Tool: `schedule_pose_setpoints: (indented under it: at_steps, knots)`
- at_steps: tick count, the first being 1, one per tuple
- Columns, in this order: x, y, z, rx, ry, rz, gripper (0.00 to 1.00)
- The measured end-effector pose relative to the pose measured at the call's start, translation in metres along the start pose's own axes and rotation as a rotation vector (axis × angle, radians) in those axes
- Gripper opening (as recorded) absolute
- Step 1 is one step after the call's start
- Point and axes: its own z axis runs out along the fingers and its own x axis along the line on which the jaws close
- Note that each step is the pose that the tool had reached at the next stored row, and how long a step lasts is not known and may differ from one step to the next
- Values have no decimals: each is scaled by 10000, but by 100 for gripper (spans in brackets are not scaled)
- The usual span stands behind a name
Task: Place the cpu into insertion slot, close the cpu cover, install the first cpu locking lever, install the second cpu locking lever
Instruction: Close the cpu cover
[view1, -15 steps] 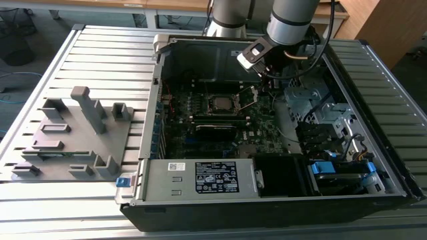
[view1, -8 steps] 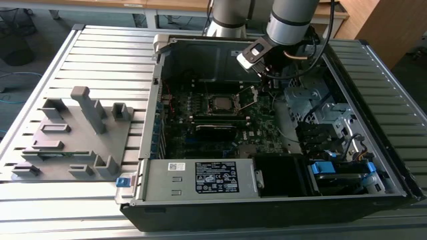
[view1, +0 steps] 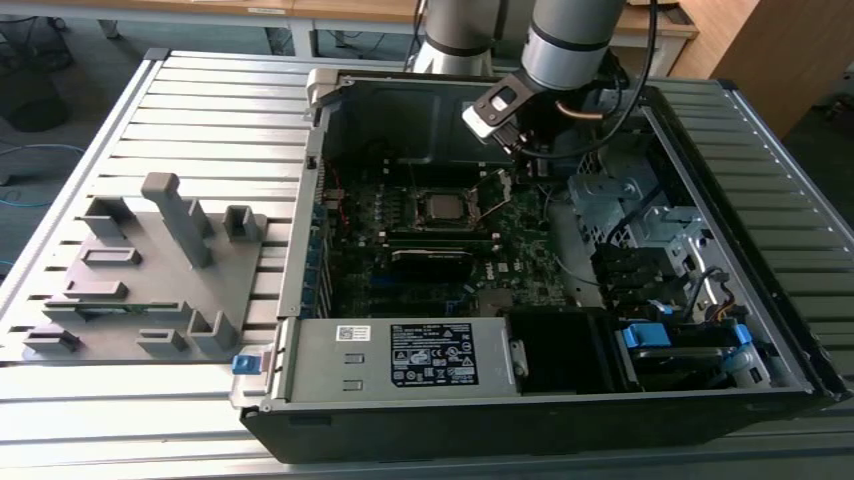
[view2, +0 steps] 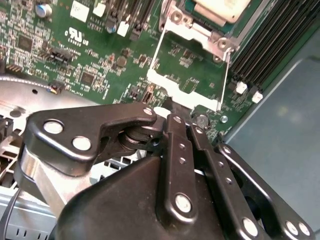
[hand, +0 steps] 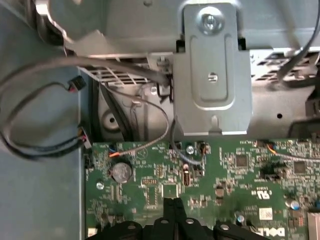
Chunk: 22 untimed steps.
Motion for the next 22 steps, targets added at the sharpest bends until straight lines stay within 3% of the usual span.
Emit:
schedule_pose_setpoints:
  at_steps: [6,18,22]
  knots:
    - [-6,-119,-3,-38,2,-1,10]
    - [-22,-460,-10,-218,12,-8,10]
    - [-25,-524,-12,-247,12,-9,10]
